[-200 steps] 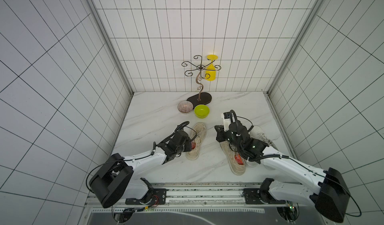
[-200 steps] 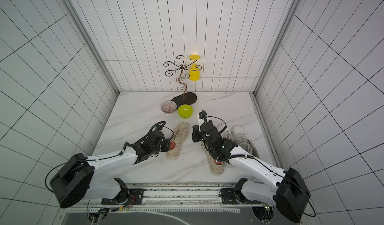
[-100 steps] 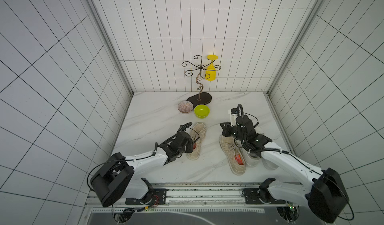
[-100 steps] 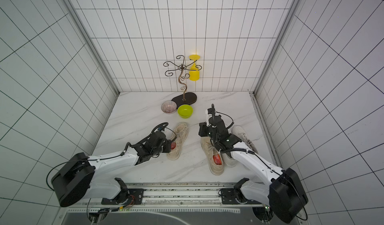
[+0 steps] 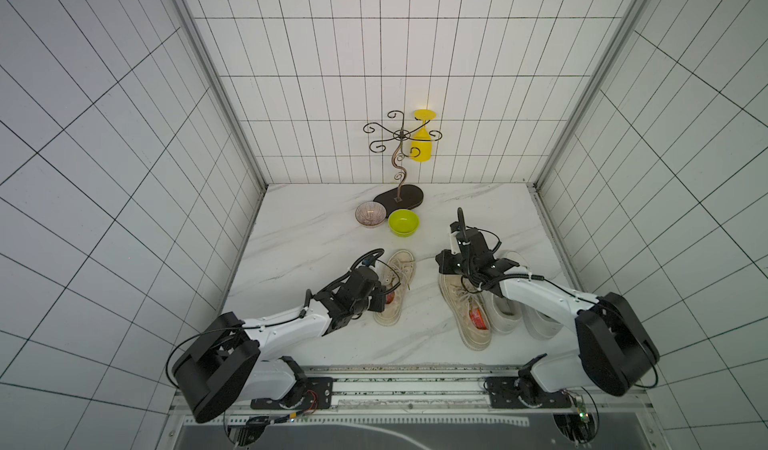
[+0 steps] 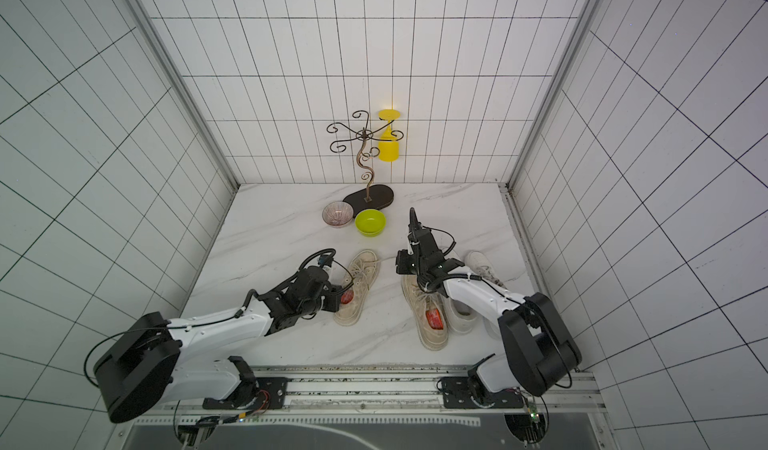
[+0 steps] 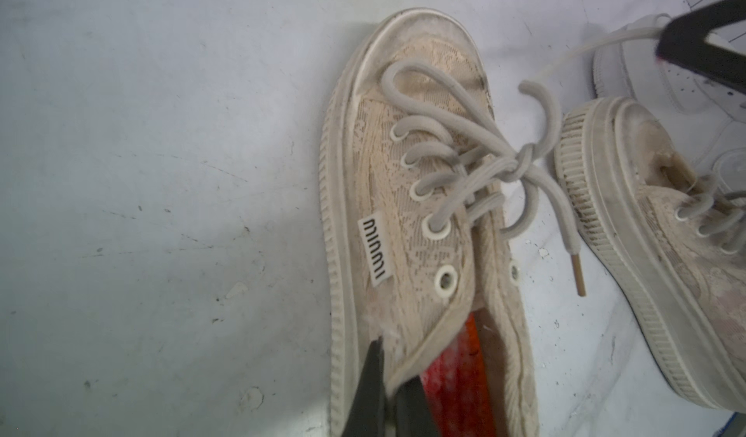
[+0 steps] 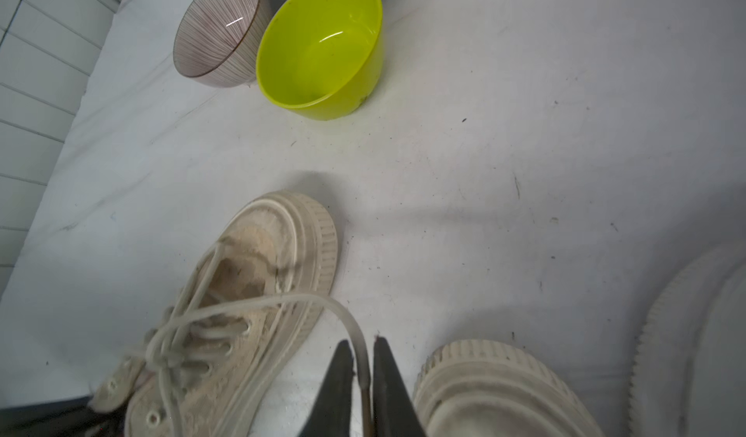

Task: Remove the insole from the shoe
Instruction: Untie the shoelace on the shoe.

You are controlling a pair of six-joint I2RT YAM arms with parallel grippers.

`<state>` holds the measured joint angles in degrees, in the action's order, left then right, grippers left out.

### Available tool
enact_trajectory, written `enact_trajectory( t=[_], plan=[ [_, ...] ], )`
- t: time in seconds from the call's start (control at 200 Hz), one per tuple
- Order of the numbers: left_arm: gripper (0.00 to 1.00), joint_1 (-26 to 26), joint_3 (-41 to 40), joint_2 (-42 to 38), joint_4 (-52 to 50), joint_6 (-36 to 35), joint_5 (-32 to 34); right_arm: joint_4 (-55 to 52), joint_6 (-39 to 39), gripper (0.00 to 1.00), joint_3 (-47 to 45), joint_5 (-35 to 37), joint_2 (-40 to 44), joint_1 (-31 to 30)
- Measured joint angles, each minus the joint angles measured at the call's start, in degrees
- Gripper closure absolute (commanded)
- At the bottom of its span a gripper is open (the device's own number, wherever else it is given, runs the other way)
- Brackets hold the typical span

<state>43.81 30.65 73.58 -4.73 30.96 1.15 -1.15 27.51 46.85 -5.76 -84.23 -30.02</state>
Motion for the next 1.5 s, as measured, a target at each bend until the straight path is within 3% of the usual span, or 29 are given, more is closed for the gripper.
enact_trajectory(
  t=[0.05,0.11,0.3,0.445,0.66,1.01,1.164,1.414,1.499],
  plan=[
    [1.0,0.2,-0.2,-0.3,0.0,-0.2,-0.5,-1.1,-0.4,0.36,1.1,0.4,-1.2,0.0],
    [1.0,0.3,-0.3,-0.3,-0.2,-0.5,-0.9,-2.1,-1.3,0.27,1.8,1.2,-1.2,0.0],
    [1.0,0.3,-0.3,-0.4,-0.4,-0.5,-0.8,-5.8,-6.4,0.26,1.9,4.1,5.9,-1.5],
    [1.0,0.3,-0.2,-0.4,-0.5,-0.4,-0.6,-5.9,-8.7,0.33,1.8,2.9,10.7,-6.3],
    [1.0,0.3,-0.1,-0.4,-0.6,-0.2,-0.6,-4.1,-8.5,0.42,1.7,-1.6,7.7,-15.0],
    [1.0,0.3,0.0,-0.3,-0.7,0.1,-0.6,-3.3,-8.2,0.61,1.7,-3.6,0.7,-15.5],
    [1.0,0.3,0.0,-0.3,-0.7,0.2,-0.6,-2.9,-8.5,0.65,1.7,-3.9,-1.3,-15.8],
    [1.0,0.3,0.0,-0.3,-0.7,0.3,-0.6,-2.9,-8.6,0.96,1.7,-4.0,-3.3,-16.2],
    [1.0,0.3,0.0,-0.3,-0.9,0.5,-0.2,-2.9,-8.7,1.0,1.8,-3.1,-3.2,-16.5]
  ],
)
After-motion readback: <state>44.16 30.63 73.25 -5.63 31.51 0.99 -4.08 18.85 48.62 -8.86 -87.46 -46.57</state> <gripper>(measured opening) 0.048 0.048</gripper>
